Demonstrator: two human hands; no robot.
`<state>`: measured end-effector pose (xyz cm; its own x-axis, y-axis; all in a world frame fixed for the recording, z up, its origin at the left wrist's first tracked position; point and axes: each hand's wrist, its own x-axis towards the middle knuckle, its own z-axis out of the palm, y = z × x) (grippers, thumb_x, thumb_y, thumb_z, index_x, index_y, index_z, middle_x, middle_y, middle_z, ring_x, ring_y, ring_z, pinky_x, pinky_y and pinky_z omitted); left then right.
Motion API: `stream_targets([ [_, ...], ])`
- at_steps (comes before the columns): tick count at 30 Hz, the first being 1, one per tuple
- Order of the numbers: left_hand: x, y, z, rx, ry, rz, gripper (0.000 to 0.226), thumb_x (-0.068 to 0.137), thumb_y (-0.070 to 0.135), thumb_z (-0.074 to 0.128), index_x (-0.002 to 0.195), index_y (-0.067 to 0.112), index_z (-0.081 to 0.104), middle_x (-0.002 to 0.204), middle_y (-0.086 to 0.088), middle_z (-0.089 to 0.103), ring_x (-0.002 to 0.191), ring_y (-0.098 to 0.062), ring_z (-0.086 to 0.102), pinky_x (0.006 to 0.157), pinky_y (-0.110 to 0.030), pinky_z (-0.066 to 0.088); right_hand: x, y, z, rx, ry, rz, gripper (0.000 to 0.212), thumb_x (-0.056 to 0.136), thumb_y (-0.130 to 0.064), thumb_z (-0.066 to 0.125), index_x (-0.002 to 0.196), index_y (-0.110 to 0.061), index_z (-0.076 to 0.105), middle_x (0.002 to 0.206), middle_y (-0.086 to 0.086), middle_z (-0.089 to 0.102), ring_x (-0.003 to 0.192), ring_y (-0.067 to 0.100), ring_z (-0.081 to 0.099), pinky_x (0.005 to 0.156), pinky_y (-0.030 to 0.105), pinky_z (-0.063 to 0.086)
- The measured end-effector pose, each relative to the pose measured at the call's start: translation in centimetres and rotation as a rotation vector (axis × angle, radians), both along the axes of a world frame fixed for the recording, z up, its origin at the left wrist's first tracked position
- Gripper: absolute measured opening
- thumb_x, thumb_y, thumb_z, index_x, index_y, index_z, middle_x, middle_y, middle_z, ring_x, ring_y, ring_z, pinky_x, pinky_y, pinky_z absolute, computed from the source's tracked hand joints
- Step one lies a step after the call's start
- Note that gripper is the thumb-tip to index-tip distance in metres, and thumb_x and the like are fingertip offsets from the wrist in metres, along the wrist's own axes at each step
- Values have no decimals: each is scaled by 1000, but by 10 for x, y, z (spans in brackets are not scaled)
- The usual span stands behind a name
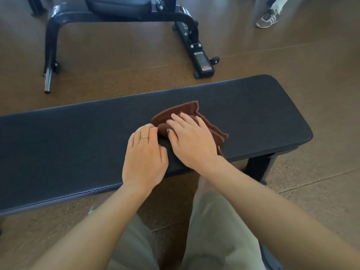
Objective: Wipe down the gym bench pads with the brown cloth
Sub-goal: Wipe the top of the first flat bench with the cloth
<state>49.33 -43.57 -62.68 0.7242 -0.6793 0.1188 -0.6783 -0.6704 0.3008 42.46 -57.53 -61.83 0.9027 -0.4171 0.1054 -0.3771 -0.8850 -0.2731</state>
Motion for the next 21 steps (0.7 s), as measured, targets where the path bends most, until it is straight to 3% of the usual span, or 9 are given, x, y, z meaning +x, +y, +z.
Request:
stream_targets([
  [3,-1,0,0,12,1,12,42,99,23,44,137,8,52,144,-11,55,135,-29,50,122,-45,36,49,-20,0,-5,-10,-13,44,111,-40,35,144,-26,60,157,-3,52,150,19,41,127,49,23],
  [7,1,1,-3,6,-5,10,38,98,19,48,134,8,55,141,-10,56,132,-28,52,120,-45,38,71,-58,-3,11,-22,0,45,109,-42,35,143,-27,61,156,-2,53,149,19,42,126,48,27],
  [11,1,0,-4,-16,3,21,38,97,24,45,131,11,56,139,-7,58,129,-27,53,118,-43,40,34,-151,-3,-47,-101,-216,51,103,-43,30,128,-21,68,137,3,67,130,25,56,112,46,41],
  [14,1,0,-4,-11,-8,18,40,96,25,41,130,10,57,138,-8,58,129,-28,53,118,-45,40,17,-187,-1,-50,-57,-394,44,104,-37,34,123,-17,67,128,7,68,124,31,57,107,50,42],
  [17,0,-2,-3,-9,-15,15,41,96,25,40,129,8,57,137,-9,58,128,-29,53,118,-46,41,34,-153,-7,-123,-54,-478,40,101,-36,34,114,-16,67,122,7,68,120,32,58,103,52,41],
  [21,-2,-1,-3,-15,-37,5,41,95,21,41,129,4,57,136,-12,57,128,-31,52,117,-46,38,62,-55,-12,-133,-123,-227,33,99,-32,39,106,-18,68,118,6,69,112,32,62,95,50,42],
])
